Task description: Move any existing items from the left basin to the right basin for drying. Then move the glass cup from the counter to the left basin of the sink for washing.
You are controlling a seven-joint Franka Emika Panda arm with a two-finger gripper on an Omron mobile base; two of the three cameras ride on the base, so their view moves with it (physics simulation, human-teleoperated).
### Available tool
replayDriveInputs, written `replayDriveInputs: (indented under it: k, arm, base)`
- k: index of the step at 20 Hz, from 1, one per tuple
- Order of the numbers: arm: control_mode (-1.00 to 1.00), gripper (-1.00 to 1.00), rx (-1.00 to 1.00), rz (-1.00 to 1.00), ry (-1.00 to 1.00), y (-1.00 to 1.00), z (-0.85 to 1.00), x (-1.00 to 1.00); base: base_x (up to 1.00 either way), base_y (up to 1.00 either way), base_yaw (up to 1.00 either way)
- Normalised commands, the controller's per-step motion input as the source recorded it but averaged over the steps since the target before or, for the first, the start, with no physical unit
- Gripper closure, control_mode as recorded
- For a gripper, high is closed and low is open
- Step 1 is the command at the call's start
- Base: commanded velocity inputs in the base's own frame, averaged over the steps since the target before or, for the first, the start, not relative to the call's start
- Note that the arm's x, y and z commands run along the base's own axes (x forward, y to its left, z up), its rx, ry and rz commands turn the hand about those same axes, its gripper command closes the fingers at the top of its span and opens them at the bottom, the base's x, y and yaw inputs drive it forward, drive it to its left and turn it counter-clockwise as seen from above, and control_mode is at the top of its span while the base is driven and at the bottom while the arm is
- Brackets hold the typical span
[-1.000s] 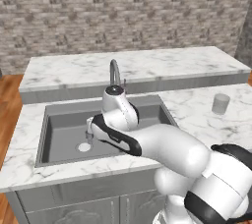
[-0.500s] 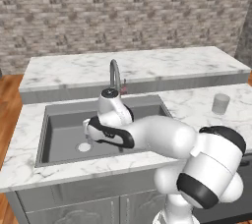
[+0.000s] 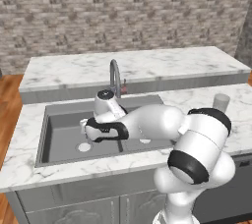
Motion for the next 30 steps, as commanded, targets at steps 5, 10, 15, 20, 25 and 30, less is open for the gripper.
replayDriveInputs:
  k: [5, 10, 15, 20, 25, 30]
  arm:
    - [-1.0, -1.0, 0.0, 0.0, 0.0, 0.11, -0.13, 0.26]
    - [-1.0, -1.0, -0.01, 0.0, 0.0, 0.08, -0.18, 0.26]
    - [-1.0, -1.0, -0.01, -0.01, 0.0, 0.08, -0.21, 0.25]
    - [-1.0, -1.0, -0.01, -0.01, -0.03, 0.08, -0.21, 0.17]
    - [-1.0, -1.0, 0.0, -0.04, -0.07, 0.06, -0.12, 0.1]
    - [-1.0, -1.0, 0.0, -0.06, -0.05, 0.05, -0.04, 0.11]
  base:
    - [0.0, 0.0, 0.0]
    - [0.0, 0.0, 0.0]
    - [0.0, 0.0, 0.0]
    - [0.0, 0.0, 0.0]
    - [0.0, 0.0, 0.0]
    - [0.0, 0.0, 0.0]
